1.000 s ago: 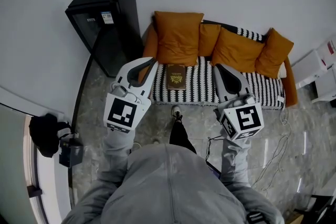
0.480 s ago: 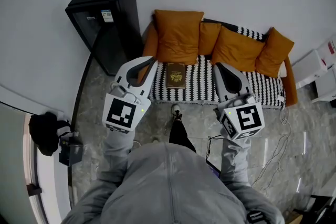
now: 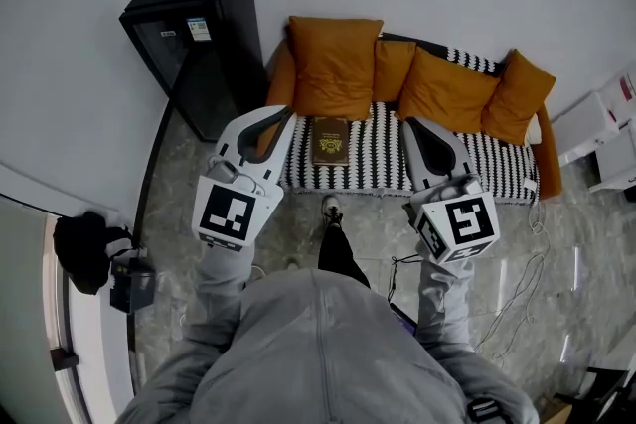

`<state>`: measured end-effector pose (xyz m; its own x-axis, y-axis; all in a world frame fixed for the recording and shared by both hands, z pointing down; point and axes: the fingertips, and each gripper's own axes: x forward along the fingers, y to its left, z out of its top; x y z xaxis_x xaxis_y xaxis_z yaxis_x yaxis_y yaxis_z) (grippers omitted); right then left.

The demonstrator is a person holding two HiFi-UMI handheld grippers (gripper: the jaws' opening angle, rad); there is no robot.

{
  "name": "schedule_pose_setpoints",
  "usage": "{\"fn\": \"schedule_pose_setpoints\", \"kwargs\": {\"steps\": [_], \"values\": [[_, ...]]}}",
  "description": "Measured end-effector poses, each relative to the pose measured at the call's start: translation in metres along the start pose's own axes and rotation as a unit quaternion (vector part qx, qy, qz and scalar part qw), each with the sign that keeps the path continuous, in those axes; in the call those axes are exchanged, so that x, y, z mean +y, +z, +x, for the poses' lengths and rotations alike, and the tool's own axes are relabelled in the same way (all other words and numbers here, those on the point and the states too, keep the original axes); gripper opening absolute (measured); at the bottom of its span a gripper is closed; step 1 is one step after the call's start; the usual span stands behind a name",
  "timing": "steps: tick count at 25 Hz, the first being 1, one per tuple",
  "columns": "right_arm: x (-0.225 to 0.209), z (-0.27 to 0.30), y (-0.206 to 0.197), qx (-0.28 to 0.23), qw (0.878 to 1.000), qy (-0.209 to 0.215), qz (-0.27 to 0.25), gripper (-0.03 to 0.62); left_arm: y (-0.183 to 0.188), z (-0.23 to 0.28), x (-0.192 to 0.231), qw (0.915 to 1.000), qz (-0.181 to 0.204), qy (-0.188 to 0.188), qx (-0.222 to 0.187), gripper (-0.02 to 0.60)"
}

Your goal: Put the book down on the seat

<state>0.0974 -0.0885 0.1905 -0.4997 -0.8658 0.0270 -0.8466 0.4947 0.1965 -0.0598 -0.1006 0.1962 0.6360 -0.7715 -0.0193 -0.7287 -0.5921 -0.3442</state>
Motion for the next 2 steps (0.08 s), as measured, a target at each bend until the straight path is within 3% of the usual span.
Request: {"fn": "schedule_pose_setpoints", "kwargs": {"steps": [2], "values": [[-0.0019, -0.0003, -0.0021, 0.001, 1.0, -0.001, 0.002, 0.028, -0.0007, 0.0017, -0.0012, 1.0, -0.001, -0.001, 0.0, 0.026]]}}
